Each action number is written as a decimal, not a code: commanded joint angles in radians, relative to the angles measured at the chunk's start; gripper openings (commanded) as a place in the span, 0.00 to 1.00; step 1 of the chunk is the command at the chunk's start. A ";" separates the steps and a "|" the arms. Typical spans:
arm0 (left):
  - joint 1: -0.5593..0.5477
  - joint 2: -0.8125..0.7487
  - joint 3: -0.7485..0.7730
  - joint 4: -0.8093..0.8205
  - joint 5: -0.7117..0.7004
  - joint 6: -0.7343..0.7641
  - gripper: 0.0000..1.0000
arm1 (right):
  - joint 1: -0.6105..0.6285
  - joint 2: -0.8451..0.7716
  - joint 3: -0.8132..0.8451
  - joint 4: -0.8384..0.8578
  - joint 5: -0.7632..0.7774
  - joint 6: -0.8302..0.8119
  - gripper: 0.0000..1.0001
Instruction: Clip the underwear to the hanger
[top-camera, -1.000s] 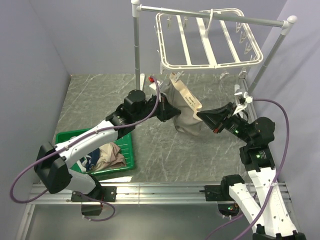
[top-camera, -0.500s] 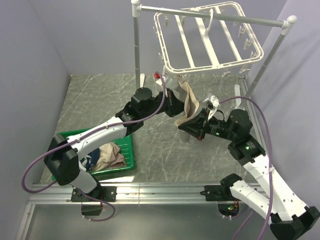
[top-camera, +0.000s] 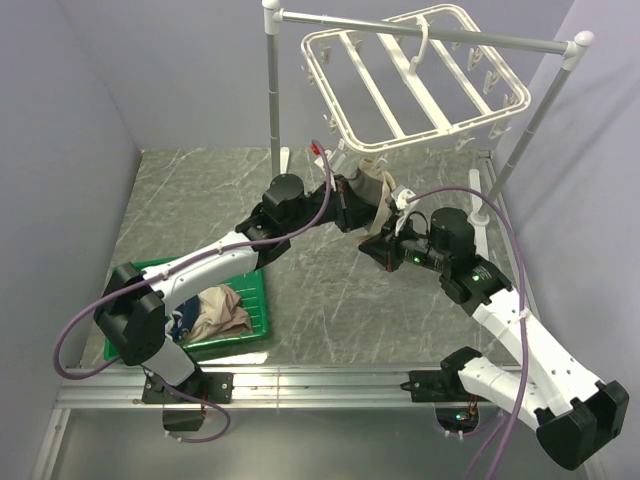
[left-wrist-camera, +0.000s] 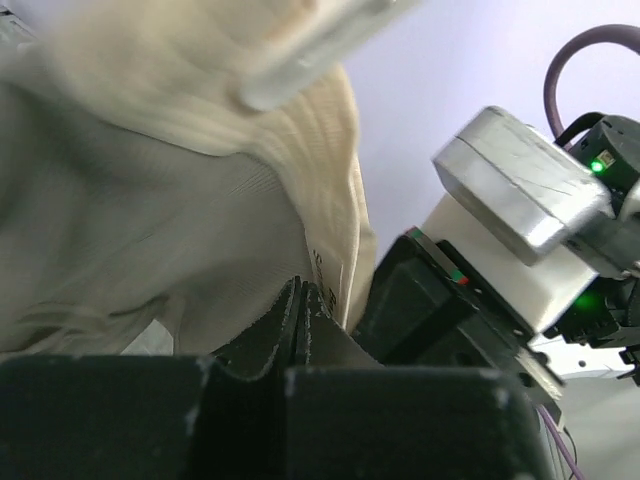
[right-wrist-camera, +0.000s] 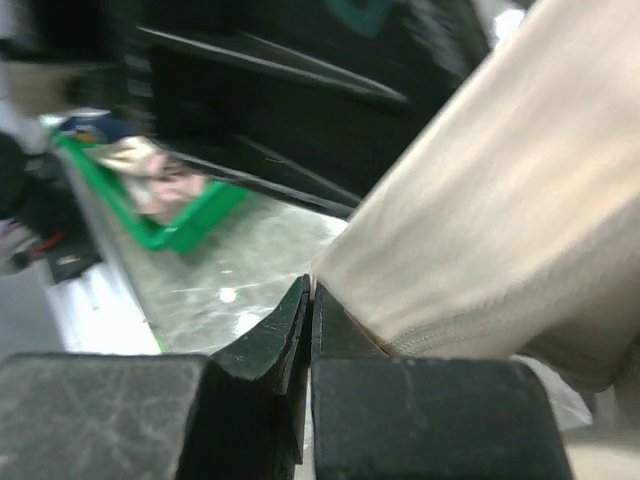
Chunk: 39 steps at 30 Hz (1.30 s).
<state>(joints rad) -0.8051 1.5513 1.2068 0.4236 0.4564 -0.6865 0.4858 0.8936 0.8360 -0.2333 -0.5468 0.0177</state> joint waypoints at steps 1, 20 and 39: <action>0.017 -0.008 0.020 0.055 0.040 -0.022 0.00 | 0.008 0.019 0.040 0.018 0.157 -0.052 0.00; 0.170 -0.224 -0.153 -0.062 0.196 0.080 0.43 | 0.014 0.087 0.034 0.095 0.281 -0.036 0.19; 0.221 -0.330 -0.118 -0.172 0.200 0.304 0.56 | 0.013 -0.128 0.140 0.054 0.220 -0.019 0.54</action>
<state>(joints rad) -0.5877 1.2694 1.0401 0.2562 0.6323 -0.4580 0.4931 0.8379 0.9165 -0.1898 -0.3271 -0.0048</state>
